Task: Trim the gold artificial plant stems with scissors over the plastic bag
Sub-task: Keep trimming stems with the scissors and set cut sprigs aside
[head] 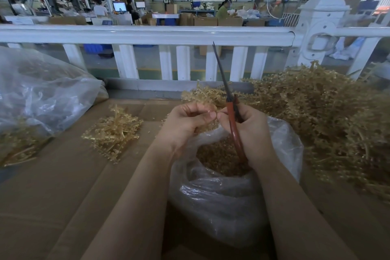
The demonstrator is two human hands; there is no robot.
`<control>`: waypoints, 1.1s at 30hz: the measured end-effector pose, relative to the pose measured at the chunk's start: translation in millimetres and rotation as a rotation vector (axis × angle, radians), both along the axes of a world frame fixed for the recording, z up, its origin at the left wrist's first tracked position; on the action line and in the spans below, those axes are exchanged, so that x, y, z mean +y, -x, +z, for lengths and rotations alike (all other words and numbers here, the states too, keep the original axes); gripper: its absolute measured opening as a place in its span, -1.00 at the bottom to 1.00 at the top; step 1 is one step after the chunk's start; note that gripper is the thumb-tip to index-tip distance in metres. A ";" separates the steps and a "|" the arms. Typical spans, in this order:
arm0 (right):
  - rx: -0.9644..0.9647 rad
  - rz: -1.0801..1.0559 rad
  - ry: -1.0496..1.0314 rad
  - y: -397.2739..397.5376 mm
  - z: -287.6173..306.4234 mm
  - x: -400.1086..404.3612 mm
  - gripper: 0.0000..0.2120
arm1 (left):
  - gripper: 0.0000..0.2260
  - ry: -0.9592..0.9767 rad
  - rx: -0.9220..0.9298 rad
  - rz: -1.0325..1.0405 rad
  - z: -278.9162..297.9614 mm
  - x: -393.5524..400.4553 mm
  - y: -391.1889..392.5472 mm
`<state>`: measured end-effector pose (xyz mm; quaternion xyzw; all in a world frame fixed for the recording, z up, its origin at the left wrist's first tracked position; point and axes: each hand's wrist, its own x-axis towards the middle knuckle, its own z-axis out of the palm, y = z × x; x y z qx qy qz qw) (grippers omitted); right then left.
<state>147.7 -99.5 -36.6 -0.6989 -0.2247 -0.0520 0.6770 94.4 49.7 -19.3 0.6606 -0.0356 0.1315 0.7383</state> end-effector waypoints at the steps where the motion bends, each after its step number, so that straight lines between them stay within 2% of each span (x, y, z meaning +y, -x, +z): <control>1: -0.001 0.002 -0.002 0.2 -0.4 -0.1 -0.94 | -0.85 -0.003 -0.007 0.002 0.0 0.5 -0.2; 5: -0.035 -0.016 0.008 0.3 -0.8 0.1 -0.91 | -0.94 -0.021 0.032 0.032 0.3 3.8 0.3; 12: -0.115 -0.070 0.053 0.1 -2.0 2.3 -0.78 | -0.94 0.055 0.038 0.177 -0.4 -0.9 -1.9; 16: -0.131 -0.110 0.128 -0.9 -4.0 3.2 -0.86 | -0.96 0.083 0.002 0.199 2.2 -1.3 -1.0; 17: -0.133 -0.124 0.165 -0.2 -3.7 2.9 -0.86 | -0.94 0.086 -0.012 0.203 2.8 -0.9 -0.8; 21: -0.172 -0.193 0.348 3.3 -1.7 -0.8 -0.53 | -0.90 0.064 -0.040 0.204 5.2 -1.2 -0.1; 23: -0.235 -0.229 0.413 4.2 -2.5 -1.5 -0.45 | -0.85 0.031 -0.038 0.211 5.8 -3.6 -0.2; 27: -0.342 -0.309 0.510 5.6 -4.6 -2.4 -0.47 | -0.69 0.087 -0.027 0.263 9.2 -4.7 1.2; 33: -0.405 -0.367 0.627 6.6 -5.6 -3.7 -0.42 | -0.70 0.117 -0.009 0.261 10.1 -2.0 2.0</control>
